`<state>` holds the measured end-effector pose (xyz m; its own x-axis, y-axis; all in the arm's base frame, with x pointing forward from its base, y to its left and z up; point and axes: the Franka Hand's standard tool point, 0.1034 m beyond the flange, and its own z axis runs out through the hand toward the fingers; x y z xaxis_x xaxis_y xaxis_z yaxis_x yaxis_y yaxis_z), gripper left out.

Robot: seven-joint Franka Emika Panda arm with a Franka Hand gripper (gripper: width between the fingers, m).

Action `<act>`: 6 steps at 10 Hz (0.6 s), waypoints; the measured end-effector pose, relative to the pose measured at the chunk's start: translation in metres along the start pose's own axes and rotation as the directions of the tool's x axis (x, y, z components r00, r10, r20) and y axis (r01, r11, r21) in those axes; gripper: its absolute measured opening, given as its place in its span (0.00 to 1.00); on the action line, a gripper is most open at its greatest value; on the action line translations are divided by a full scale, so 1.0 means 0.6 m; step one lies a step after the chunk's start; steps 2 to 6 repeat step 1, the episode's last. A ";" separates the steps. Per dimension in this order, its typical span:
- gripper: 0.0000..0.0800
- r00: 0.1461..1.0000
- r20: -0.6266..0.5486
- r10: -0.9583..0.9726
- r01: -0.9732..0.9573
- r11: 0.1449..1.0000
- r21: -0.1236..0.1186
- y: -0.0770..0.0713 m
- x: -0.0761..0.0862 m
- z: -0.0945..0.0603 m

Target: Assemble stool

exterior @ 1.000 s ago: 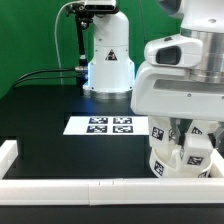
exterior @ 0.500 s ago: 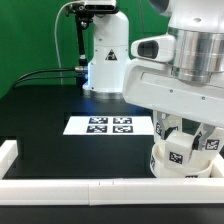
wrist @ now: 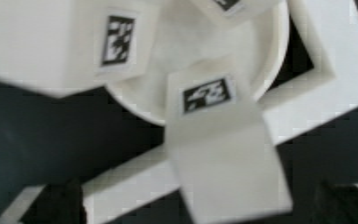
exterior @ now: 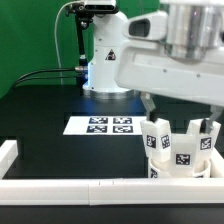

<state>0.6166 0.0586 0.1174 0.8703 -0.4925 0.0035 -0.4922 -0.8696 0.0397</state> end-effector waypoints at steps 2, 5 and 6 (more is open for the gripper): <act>0.81 1.000 0.001 0.002 -0.002 1.000 0.002 0.008 0.010 -0.010; 0.81 1.000 0.001 0.002 -0.002 1.000 0.002 0.008 0.010 -0.010; 0.81 1.000 0.001 0.002 -0.002 1.000 0.002 0.008 0.010 -0.010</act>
Offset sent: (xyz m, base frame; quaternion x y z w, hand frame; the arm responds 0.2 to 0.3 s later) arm 0.0000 0.0000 0.0000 0.0000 0.0000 0.0000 1.0000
